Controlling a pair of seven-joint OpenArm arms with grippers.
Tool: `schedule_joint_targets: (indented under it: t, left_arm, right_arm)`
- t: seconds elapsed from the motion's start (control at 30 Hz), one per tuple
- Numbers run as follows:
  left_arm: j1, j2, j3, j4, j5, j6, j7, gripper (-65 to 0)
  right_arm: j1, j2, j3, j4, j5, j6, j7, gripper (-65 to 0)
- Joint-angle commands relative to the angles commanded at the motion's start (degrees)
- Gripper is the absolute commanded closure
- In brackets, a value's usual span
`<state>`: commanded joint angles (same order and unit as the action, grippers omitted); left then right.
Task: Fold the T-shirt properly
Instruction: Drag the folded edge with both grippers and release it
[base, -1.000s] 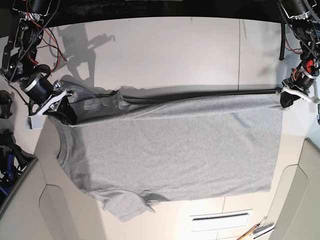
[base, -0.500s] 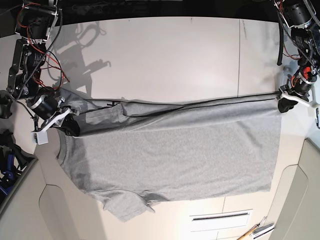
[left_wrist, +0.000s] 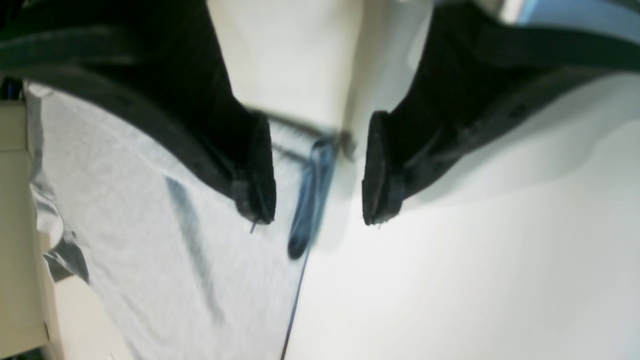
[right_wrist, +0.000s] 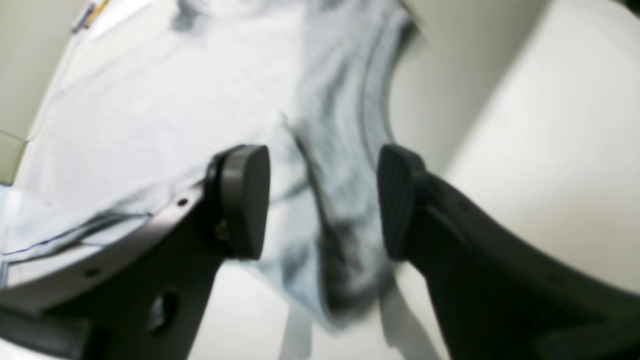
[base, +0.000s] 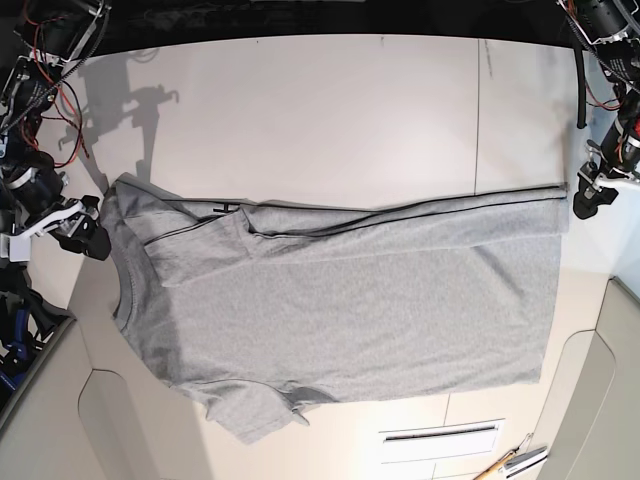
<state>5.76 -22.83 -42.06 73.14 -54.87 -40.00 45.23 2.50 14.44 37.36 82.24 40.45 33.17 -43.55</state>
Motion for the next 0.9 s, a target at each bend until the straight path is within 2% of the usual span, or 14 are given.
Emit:
schedule_joint_targets:
  t: [0.1, 0.23, 0.3, 0.5, 0.63, 0.73, 0.9]
  left_arm:
    - [1.6, 0.4, 0.1, 0.0, 0.0, 0.0, -0.1, -31.8]
    - [2.6, 1.2, 0.1, 0.0, 0.0, 0.0, -0.4, -42.4]
    - [2.5, 1.7, 0.1, 0.0, 0.0, 0.0, -0.4, -42.5]
    - [3.0, 3.3, 0.4, 0.0, -0.2, 0.0, -0.4, -42.5]
    - [3.0, 4.0, 2.5, 0.0, 0.2, 0.0, -1.9, -42.5]
    - [3.0, 4.1, 4.5, 0.0, 3.0, 0.0, -3.5, -42.5]
    - [2.9, 4.7, 7.2, 0.0, 3.3, 0.0, -3.5, -42.5]
  right_arm:
    - [-3.1, 0.1, 0.5, -0.1, -0.2, -0.42, 1.6, -33.7]
    - [-5.8, 0.0, 0.5, -1.1, -1.0, -0.42, 3.8, -39.0]
    - [-5.9, 0.0, 0.5, -2.1, -1.0, -0.42, 3.9, -40.9]
    - [-5.9, -0.1, 0.5, -3.7, -0.9, -0.44, 4.1, -40.8]
    - [-5.9, -0.3, 0.4, -6.5, -0.4, -0.39, 5.2, -40.8]
    - [-5.8, -0.9, 0.0, -7.5, -0.3, -0.37, 5.6, -40.8]
    - [-5.7, -1.3, -2.6, -7.5, 1.0, -0.35, 6.4, -40.8]
